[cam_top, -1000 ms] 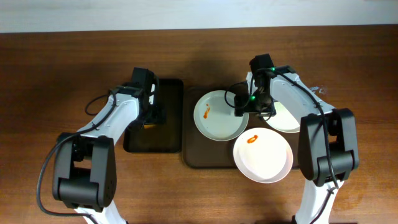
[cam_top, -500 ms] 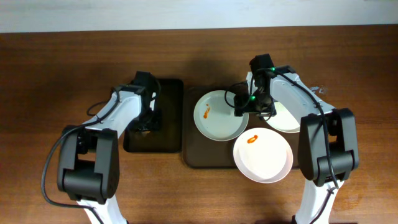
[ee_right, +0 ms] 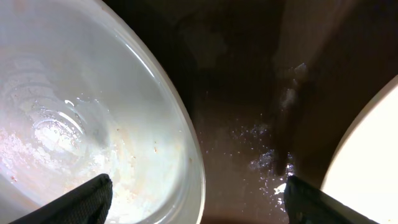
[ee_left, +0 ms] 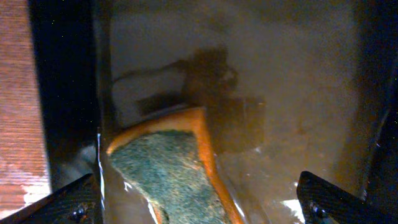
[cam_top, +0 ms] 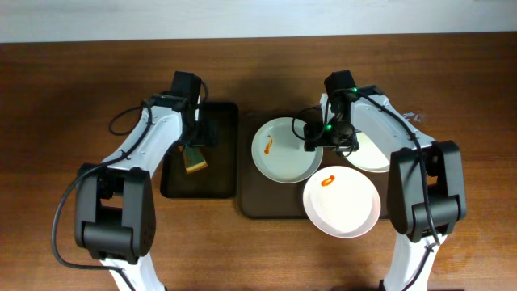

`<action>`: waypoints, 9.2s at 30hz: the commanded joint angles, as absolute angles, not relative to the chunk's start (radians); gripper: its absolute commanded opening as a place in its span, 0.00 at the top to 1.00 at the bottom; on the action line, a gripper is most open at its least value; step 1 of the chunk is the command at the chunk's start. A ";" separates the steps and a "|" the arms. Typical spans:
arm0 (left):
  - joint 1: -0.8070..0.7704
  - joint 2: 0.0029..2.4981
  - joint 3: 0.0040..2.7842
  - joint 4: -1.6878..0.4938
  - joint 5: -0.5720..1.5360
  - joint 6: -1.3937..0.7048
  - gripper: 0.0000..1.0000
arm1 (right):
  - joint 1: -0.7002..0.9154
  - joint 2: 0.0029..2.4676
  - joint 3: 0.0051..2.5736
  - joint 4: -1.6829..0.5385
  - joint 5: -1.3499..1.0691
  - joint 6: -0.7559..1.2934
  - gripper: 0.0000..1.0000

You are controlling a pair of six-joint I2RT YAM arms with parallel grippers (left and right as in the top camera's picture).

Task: Clean dirty plates on tray and stack at the side
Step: 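Lift the sponge from the black tray with the left gripper, then scrub the held plate's surface with the sponge in the left gripper, then move the sponge back over the black tray with the left gripper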

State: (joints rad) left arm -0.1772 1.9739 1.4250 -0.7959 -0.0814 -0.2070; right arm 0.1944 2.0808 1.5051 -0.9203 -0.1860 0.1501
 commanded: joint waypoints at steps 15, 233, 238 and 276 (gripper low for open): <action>-0.176 1.982 1.296 -0.564 0.002 -0.155 0.11 | 0.201 2.082 1.509 -0.921 -0.191 0.147 0.10; -0.557 2.211 1.520 -0.247 -0.030 0.121 1.00 | 0.202 2.083 1.473 -0.920 -0.236 0.241 0.96; -0.556 2.226 1.506 -0.243 -0.134 0.122 1.00 | 0.202 2.083 1.473 -0.921 -0.236 0.241 0.96; -0.121 1.964 1.506 -0.936 0.185 -0.007 1.00 | 0.202 2.083 1.473 -0.909 -0.226 0.241 0.56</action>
State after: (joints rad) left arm -0.1272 1.9598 1.5059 -0.9356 0.1417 0.0021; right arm 0.1982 2.0808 1.4788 -0.9115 -0.2478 0.2428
